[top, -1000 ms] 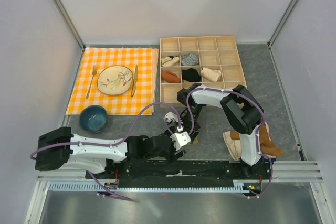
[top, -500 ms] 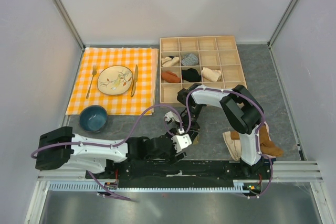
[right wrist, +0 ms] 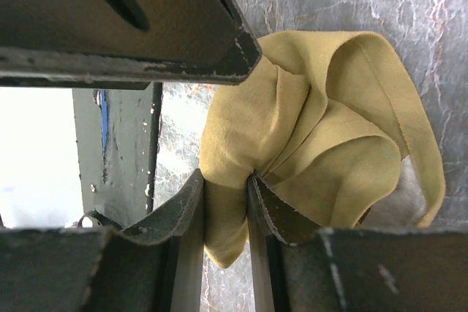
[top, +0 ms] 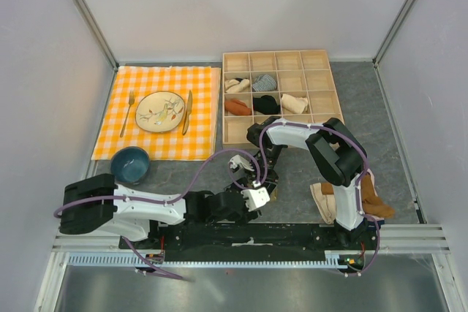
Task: Roll the underwear
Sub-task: Roll the underwear to the corner of the board.
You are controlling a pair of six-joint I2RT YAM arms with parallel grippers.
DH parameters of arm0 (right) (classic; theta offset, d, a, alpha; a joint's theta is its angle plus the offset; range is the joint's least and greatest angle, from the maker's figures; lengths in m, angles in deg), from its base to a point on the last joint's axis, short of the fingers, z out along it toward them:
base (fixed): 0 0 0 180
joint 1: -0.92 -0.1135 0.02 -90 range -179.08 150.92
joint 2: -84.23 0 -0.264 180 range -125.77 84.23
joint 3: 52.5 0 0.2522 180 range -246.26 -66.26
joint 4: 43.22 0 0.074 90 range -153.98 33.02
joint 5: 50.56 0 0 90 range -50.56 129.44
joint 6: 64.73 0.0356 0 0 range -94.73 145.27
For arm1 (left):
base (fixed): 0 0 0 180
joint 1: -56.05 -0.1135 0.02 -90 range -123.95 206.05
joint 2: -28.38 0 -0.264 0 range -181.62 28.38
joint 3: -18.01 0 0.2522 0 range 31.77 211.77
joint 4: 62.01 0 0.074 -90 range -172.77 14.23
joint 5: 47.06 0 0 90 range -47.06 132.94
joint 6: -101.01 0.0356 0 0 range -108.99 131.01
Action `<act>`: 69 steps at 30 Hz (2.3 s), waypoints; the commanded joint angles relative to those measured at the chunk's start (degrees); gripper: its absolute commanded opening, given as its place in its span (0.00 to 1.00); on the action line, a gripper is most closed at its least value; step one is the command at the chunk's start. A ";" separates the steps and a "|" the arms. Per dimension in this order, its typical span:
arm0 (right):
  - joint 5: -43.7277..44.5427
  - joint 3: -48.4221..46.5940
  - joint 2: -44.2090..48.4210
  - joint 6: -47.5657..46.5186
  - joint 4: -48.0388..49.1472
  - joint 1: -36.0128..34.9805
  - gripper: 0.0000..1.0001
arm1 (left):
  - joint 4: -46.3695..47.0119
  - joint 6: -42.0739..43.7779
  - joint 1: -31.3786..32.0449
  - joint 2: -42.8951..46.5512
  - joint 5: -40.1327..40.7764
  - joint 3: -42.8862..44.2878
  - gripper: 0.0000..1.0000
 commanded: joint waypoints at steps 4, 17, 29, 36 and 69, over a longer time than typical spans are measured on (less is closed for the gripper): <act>2.18 0.82 -1.42 -0.72 3.95 -0.17 0.28 | 4.58 2.92 -0.90 -4.35 -1.67 1.63 0.78; 1.57 2.32 -0.45 -0.36 4.21 -0.08 0.31 | 3.97 -1.56 -2.40 -11.21 -5.27 2.16 0.31; 0.86 -2.77 4.29 2.36 4.30 7.47 0.57 | -1.57 -15.97 -7.05 -9.90 -14.57 0.93 0.02; 2.35 -2.78 8.51 1.13 3.60 12.84 0.57 | -1.92 -22.74 -15.31 -10.68 -25.74 0.31 0.02; 4.97 10.23 17.31 4.70 15.89 21.80 0.56 | -16.25 -27.14 -31.67 -29.58 -45.71 15.96 0.02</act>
